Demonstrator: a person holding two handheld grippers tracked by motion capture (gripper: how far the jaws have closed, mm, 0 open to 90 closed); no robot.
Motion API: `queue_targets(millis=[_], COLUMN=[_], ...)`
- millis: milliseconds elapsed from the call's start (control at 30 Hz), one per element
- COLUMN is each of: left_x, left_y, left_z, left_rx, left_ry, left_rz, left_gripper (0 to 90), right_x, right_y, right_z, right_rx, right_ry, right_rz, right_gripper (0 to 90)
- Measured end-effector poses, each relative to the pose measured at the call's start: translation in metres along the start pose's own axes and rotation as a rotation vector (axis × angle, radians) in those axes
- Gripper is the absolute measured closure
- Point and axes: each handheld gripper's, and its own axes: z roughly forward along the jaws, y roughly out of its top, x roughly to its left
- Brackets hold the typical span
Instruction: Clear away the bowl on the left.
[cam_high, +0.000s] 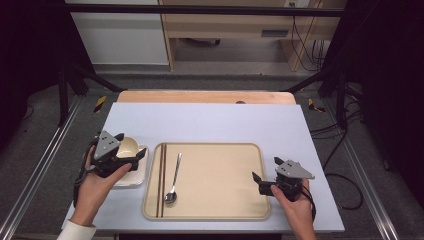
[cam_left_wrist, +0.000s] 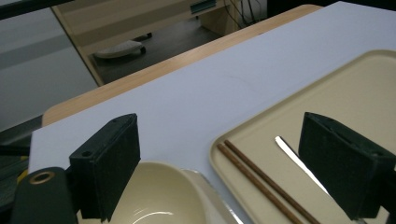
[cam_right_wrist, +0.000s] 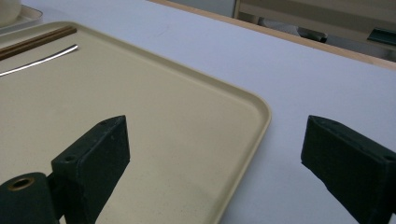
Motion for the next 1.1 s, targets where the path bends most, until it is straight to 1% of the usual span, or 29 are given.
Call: queue_targets(millis=[67, 200, 333, 433, 567, 633, 667, 867, 900, 933, 1033, 1067, 1100], left_x=[0.008, 0.022, 0.035, 0.046, 0.057, 0.061, 0.063, 0.074, 0.076, 0.077, 0.080, 0.080, 0.081], left_y=[-0.003, -0.010, -0.017, -0.023, -0.032, -0.036, -0.038, -0.049, -0.050, -0.051, -0.055, -0.055, -0.057], left_z=[-0.004, -0.010, -0.014, -0.016, -0.014, -0.012, -0.011, -0.001, 0.000, 0.002, 0.008, 0.008, 0.010], left_rx=[-0.002, 0.014, 0.029, 0.047, 0.093, 0.113, 0.129, 0.175, 0.185, 0.190, 0.214, 0.227, 0.233], left_ry=[0.018, 0.051, 0.081, 0.115, 0.138, 0.141, 0.134, 0.111, 0.113, 0.117, 0.108, 0.105, 0.099], left_rz=[-0.011, -0.035, -0.046, -0.063, -0.074, -0.085, -0.093, -0.166, -0.166, -0.176, -0.203, -0.198, -0.203], left_gripper=[13.9, 19.3, 25.0, 28.0, 34.0, 36.4, 37.5, 44.0, 45.1, 46.1, 49.1, 50.8, 52.4], right_x=[0.001, 0.001, 0.001, 0.001, 0.002, 0.002, 0.002, 0.002, 0.002, 0.002, 0.002, 0.002, 0.002], right_y=[0.000, 0.000, 0.000, 0.000, 0.000, 0.000, 0.000, 0.000, 0.000, 0.000, 0.000, 0.000, 0.000], right_z=[0.000, 0.001, 0.001, 0.001, 0.001, 0.002, 0.001, 0.001, 0.001, 0.001, 0.001, 0.001, 0.001], right_rx=[0.001, 0.002, 0.003, 0.002, 0.007, 0.008, 0.009, 0.006, 0.006, 0.006, 0.008, 0.008, 0.009], right_ry=[-0.003, -0.001, -0.002, -0.003, -0.001, 0.000, 0.002, 0.002, 0.002, 0.002, 0.004, 0.004, 0.005], right_rz=[0.001, -0.003, 0.000, 0.000, -0.001, 0.001, -0.002, 0.003, 0.002, 0.002, 0.001, 0.002, 0.000], right_gripper=[8.3, 8.3, 8.4, 8.4, 8.4, 8.4, 8.4, 8.7, 8.6, 8.6, 8.6, 8.6, 8.6])
